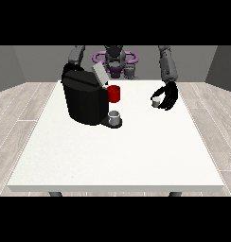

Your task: Insert the coffee pod into the coffee machine and close the lid

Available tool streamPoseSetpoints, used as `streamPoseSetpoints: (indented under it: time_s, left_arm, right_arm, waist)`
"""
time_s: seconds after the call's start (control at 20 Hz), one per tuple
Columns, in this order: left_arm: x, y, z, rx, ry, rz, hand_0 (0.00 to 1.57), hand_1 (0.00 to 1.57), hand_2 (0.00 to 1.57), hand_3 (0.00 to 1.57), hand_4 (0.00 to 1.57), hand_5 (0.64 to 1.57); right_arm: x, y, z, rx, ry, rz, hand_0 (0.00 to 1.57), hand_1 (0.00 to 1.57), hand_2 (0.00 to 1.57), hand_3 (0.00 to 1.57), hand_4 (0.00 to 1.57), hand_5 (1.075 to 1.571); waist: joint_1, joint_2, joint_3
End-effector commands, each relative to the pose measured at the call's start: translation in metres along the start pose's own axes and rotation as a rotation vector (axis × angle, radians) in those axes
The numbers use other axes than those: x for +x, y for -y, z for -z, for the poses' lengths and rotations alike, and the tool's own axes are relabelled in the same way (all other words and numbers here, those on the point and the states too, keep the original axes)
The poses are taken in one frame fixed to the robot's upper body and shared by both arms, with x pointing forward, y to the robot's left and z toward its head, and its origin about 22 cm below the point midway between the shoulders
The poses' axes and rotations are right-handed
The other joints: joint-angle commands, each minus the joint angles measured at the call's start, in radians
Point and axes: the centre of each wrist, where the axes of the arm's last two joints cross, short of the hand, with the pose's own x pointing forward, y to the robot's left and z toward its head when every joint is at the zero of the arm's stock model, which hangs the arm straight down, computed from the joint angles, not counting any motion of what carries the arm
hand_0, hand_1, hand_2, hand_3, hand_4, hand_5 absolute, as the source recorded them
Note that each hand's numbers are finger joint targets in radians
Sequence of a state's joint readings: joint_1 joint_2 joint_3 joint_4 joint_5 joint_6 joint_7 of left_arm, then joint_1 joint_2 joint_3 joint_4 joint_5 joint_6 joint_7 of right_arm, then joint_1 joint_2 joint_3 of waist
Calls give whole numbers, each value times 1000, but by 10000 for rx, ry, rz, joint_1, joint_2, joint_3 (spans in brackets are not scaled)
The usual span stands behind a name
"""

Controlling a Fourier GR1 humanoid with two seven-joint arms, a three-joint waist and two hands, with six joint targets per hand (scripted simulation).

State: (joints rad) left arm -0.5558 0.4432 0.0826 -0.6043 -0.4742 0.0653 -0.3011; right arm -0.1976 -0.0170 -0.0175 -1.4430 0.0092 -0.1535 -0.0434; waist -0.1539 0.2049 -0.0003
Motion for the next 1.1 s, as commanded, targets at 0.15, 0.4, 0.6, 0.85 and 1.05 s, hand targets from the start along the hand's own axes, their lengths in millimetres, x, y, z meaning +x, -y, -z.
streamPoseSetpoints:
  time_s: [0.15, 0.4, 0.6, 0.85, 1.05]
  left_arm:
    - [13, 14, 9, 731, 556, 1057, 971, 971, 1086, 863, 323, 1571]
    - [-9, -15, 5, 691, -67, 1601, 1028, 1028, 1112, 890, 287, 1571]
    - [10, -23, 17, 210, 841, 1423, 1266, 1266, 1399, 1363, 507, 1571]
    - [43, -36, 32, -189, 2317, 1271, 1450, 1450, 1452, 1388, 623, 1571]
    - [72, -21, 42, -1138, 2174, 1256, 1323, 1323, 1383, 1352, 581, 1571]
  right_arm:
    - [1, -1, 6, -144, 71, 306, 0, 0, 0, 0, 487, 1571]
    - [7, 4, 0, 267, 684, 179, 0, 0, 0, 0, 424, 1571]
    - [3, -1, 4, -58, 245, 219, 0, 0, 0, 0, 442, 1571]
    - [-12, 17, 8, -167, -306, 207, 0, 0, 0, 0, 490, 1571]
    - [-20, 12, 6, -401, -1360, -25, 0, 0, 0, 0, 443, 1571]
  waist:
    - [-89, 201, 0]
    - [-444, 614, -1]
    - [-119, 271, -1]
    - [135, -171, 4]
    - [278, -1227, 4]
